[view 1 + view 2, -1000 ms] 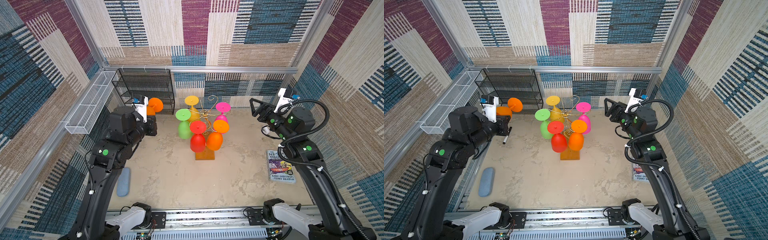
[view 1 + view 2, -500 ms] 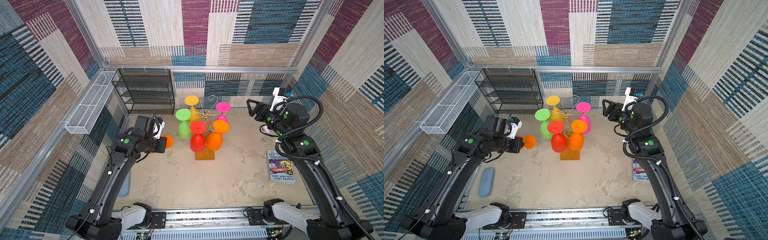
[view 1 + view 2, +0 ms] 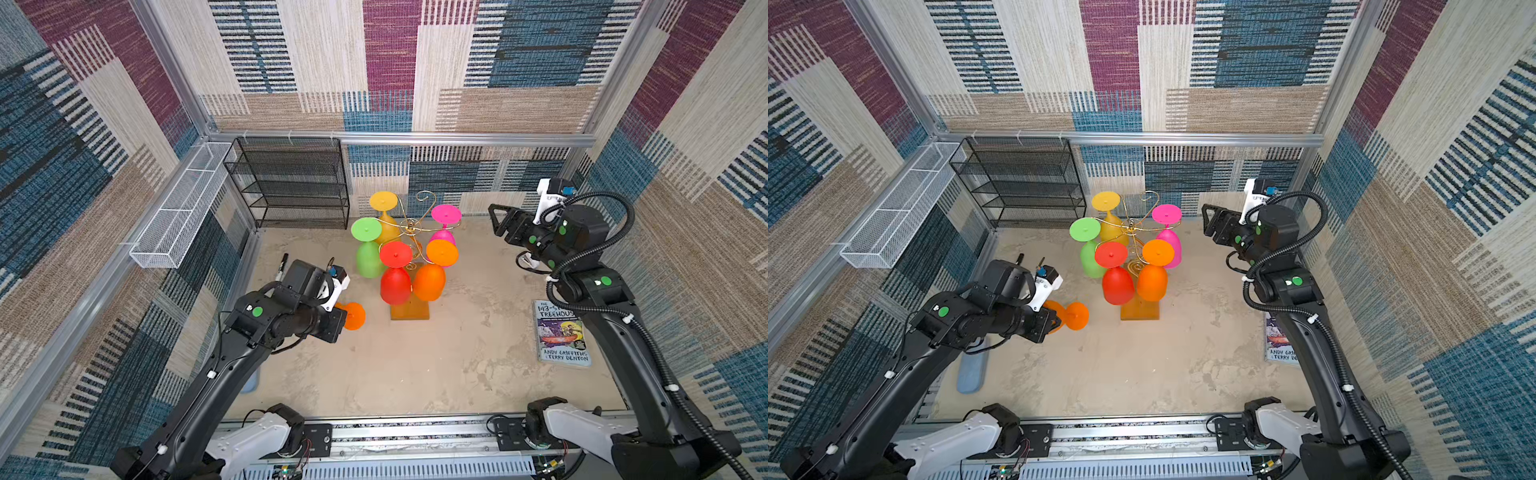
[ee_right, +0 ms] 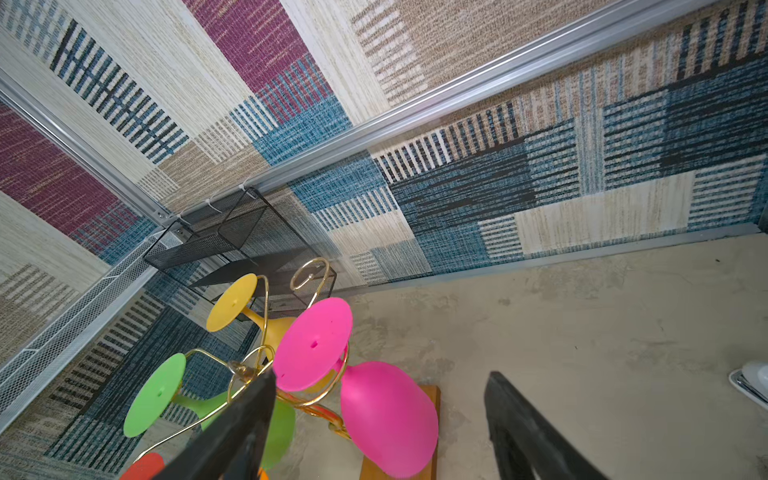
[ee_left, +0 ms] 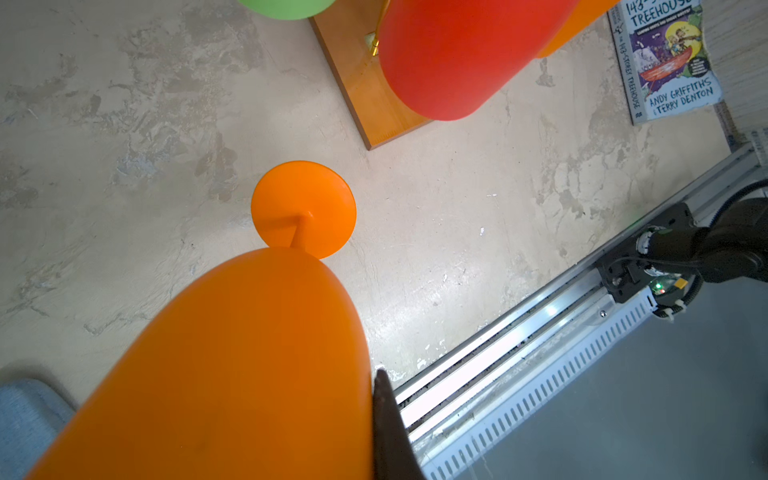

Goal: Take the wine glass off the wine glass rack
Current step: 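Move the held orange glass with the left gripper down toward the table nearer the robot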

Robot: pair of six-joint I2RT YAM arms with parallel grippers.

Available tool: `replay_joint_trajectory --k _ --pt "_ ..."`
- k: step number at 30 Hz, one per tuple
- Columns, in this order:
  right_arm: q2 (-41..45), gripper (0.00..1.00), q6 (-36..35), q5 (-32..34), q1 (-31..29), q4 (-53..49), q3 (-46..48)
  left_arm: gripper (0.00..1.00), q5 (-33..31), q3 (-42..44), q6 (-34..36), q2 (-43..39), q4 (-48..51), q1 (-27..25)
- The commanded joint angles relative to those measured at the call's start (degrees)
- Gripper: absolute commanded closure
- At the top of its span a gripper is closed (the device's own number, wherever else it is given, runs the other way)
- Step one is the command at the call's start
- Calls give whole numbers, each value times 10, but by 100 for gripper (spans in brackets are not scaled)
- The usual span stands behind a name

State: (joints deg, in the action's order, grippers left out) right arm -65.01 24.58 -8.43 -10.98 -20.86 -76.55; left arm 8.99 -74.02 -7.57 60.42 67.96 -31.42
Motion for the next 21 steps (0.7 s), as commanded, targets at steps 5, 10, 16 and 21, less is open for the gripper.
replay_joint_trajectory --k 5,10,16,21 --pt "-7 20 -10 -2 0 1 -5 100 -46 7 14 -4 7 -86" --pt "-9 20 -13 0 1 -3 -3 100 -108 -9 26 -2 6 -150" --pt "-6 20 -14 3 3 -2 7 100 -164 -33 43 -5 4 -220" --pt "-4 20 -15 1 3 1 13 100 -163 -46 75 36 2 -295"
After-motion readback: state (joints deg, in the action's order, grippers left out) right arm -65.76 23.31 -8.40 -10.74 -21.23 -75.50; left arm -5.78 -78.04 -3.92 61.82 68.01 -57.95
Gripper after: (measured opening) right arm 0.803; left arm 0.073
